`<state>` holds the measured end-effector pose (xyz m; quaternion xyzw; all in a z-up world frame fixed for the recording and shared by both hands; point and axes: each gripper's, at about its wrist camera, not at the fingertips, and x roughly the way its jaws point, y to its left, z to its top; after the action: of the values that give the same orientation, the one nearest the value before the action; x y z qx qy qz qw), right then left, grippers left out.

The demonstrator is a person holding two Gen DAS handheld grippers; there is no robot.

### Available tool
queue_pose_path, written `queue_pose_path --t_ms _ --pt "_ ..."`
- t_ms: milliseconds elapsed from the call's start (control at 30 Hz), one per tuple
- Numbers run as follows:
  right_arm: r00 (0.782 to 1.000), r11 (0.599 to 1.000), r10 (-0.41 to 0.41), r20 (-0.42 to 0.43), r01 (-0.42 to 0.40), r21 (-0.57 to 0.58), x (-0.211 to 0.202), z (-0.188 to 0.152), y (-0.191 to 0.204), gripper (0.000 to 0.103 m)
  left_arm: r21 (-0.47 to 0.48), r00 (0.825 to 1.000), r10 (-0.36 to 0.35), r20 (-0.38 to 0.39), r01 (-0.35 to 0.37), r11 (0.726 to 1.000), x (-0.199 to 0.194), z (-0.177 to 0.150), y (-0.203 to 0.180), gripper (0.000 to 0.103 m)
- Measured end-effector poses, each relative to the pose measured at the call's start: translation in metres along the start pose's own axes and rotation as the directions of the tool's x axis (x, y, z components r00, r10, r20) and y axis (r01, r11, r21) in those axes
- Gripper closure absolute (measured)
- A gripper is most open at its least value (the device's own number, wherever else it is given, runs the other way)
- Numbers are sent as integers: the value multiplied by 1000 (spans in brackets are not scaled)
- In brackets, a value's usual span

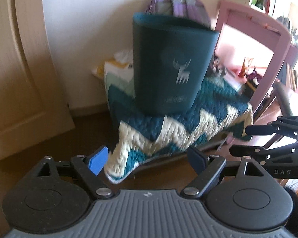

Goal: Collect trash
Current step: 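Withdraw both tools from the bin and lower them toward the floor trash, then grasp the Merry Christmas tote bag with the left tool while the right tool grasps the clear plastic bag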

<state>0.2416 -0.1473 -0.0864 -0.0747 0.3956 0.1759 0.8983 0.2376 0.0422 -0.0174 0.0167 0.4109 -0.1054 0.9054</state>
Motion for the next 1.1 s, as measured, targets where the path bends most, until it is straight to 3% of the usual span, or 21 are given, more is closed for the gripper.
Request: queue_pose_path --t_ms 100,233,333,433,567,800,933,1000,1100 --pt "998 1000 2 -70 0 22 39 -22 1 45 -10 998 -25 -55 24 1000 28 -23 17 16" --pt "986 999 -2 -164 10 49 91 -50 0 45 4 990 -46 -137 47 999 73 -58 39 3" --pt "973 995 2 -229 21 100 130 -66 -5 45 19 977 -46 -206 51 999 107 -79 51 3" --pt "952 987 4 -308 45 151 173 -84 -8 45 33 960 -63 -273 74 997 143 -96 62 3" --pt "899 981 -51 -434 126 146 234 -112 -12 45 128 938 -42 -344 91 988 192 -123 65 3" --pt "816 973 -62 -575 178 147 306 -159 -22 45 313 887 6 -462 157 937 270 -182 53 3" --pt "778 969 -46 -627 188 162 336 -183 -23 46 356 843 10 -538 216 909 308 -222 41 3" --pt "758 966 -29 -652 189 178 349 -196 -23 45 393 833 10 -554 252 884 320 -241 34 3" --pt "728 963 -15 -686 196 187 365 -212 -23 46 478 815 29 -579 311 821 339 -274 20 3"
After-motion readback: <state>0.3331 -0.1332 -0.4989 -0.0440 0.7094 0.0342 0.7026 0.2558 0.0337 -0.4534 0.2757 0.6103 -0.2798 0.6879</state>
